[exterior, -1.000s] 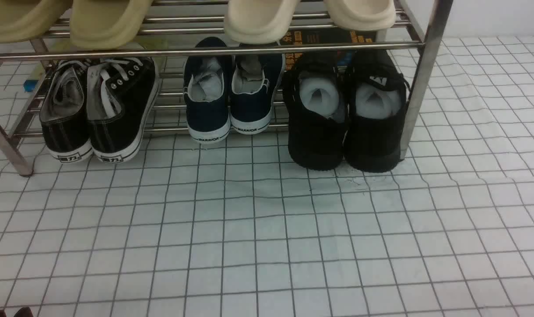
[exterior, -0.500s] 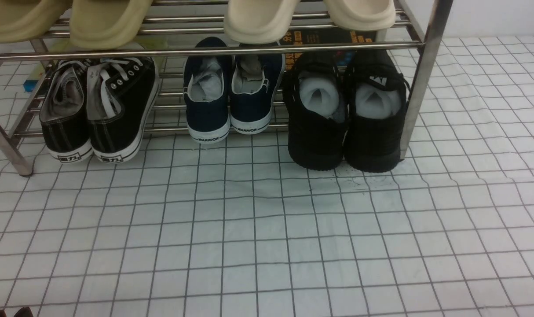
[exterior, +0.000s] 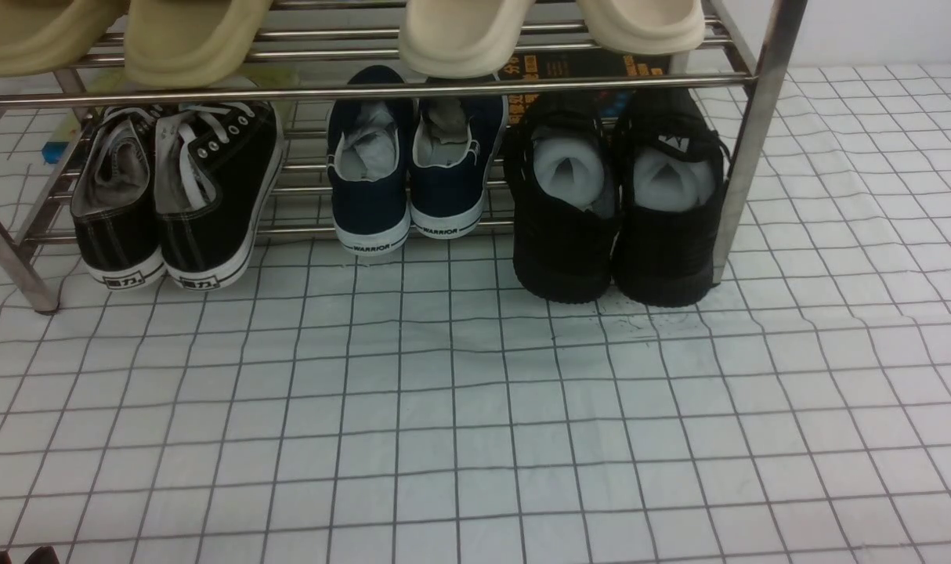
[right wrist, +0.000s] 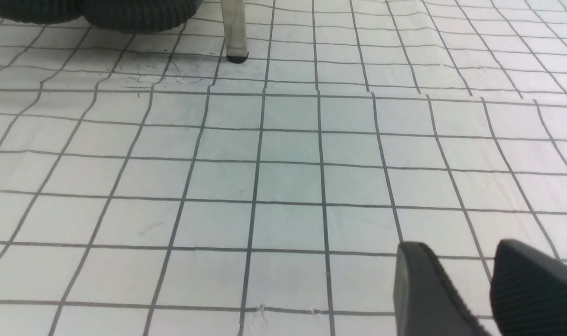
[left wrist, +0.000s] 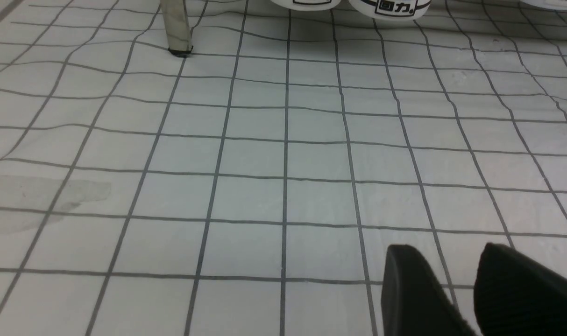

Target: Take the shoes off the shelf with your hand from the white checkered tablecloth.

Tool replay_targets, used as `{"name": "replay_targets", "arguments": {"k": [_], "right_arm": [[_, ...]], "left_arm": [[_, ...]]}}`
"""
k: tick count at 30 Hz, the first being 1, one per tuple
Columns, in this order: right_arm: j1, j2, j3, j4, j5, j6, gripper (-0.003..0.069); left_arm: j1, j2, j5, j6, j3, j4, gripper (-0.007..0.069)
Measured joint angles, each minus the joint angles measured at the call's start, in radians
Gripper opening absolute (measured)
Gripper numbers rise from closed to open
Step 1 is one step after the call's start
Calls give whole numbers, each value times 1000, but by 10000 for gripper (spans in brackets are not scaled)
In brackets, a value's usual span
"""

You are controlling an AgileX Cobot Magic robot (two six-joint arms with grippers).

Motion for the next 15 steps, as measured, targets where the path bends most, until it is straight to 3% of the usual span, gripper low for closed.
{"name": "replay_targets", "arguments": {"k": [15], "right_arm": [[0, 0, 0, -46, -2, 8, 239]], "left_arm": [[0, 0, 0, 0, 0, 0, 240]]}}
